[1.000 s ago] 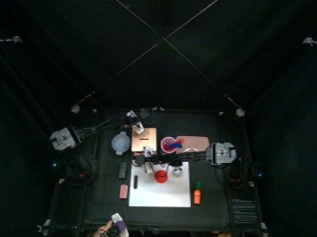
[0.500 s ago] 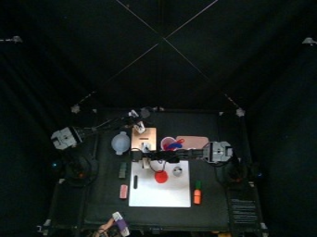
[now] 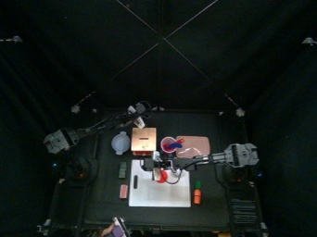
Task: Get the cutter from the drawer then cut the dough then place the extra dough in the bowl
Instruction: Cut the dough
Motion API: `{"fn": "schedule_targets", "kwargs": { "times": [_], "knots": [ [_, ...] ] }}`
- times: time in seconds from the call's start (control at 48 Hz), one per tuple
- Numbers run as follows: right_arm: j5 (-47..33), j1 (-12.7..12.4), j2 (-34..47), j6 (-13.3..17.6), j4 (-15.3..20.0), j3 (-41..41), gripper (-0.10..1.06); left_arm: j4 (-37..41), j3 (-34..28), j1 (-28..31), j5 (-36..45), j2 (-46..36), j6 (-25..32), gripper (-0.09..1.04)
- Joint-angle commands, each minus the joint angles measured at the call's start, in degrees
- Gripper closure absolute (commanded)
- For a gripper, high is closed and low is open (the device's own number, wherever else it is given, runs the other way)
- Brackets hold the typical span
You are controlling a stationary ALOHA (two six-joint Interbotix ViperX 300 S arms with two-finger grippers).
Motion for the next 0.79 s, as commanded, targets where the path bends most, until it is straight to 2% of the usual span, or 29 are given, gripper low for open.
{"fn": "schedule_targets", "kwargs": {
  "times": [0.021, 0.146, 0.271, 0.417, 0.542, 0.792],
  "knots": [
    [0.26, 0.09, -6.5, 0.18, 2.99, 5.89, 0.33, -2.37, 4.04, -4.83, -11.78, -3.52, 0.09, 0.26],
    [2.11, -0.18, -10.37, 0.18, 6.86, 11.78, 0.17, -5.27, 10.72, -10.9, -25.84, -5.62, 0.18, 0.26],
    [6.33, -0.18, -13.27, 0.0, 7.56, 15.91, 0.15, -8.09, 15.73, -16.61, -35.24, -7.03, 0.26, 0.26],
    [12.22, -0.18, -15.82, -0.44, 7.21, 18.11, 0.15, -13.36, 18.98, -21.18, -36.21, -8.96, 0.44, 0.26],
    [16.35, 0.09, -17.05, -0.79, 6.77, 18.19, 0.14, -16.61, 21.36, -22.32, -36.65, -9.58, 0.88, 0.26],
    [17.49, 0.18, -13.97, -0.79, 3.52, 17.93, 0.14, -16.96, 22.41, -23.29, -38.5, -9.58, 3.69, 0.27]
  ]
}}
